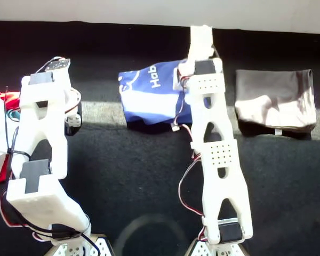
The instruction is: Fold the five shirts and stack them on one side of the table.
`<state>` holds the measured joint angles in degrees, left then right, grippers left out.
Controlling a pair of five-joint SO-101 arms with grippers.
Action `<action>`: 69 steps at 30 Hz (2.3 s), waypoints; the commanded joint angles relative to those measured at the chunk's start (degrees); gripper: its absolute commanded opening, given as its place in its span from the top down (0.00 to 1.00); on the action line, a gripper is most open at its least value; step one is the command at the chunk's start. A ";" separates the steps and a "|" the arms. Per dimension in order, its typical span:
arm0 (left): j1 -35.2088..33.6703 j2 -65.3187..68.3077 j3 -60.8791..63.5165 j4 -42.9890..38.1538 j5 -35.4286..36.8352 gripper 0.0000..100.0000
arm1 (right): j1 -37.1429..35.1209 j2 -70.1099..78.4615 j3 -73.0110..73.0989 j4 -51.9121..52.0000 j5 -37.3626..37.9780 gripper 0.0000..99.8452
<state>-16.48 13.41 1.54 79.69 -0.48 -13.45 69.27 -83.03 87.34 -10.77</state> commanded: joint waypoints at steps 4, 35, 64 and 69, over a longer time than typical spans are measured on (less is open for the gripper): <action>-0.66 -2.95 -0.22 -0.53 0.00 0.99 | -1.19 3.82 2.59 -2.51 -0.44 0.63; -0.66 -3.47 -0.31 -0.18 0.00 0.99 | 4.79 -25.36 4.26 13.85 11.25 0.99; -0.48 -2.95 -0.13 -0.09 0.09 0.99 | 32.40 -35.03 23.69 -0.31 33.05 0.99; -0.66 -3.03 -0.13 -0.09 0.09 0.99 | 35.47 -24.48 23.43 -7.87 38.51 0.99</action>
<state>-16.48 13.41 1.54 79.69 -0.48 19.60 42.02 -59.03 83.74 25.63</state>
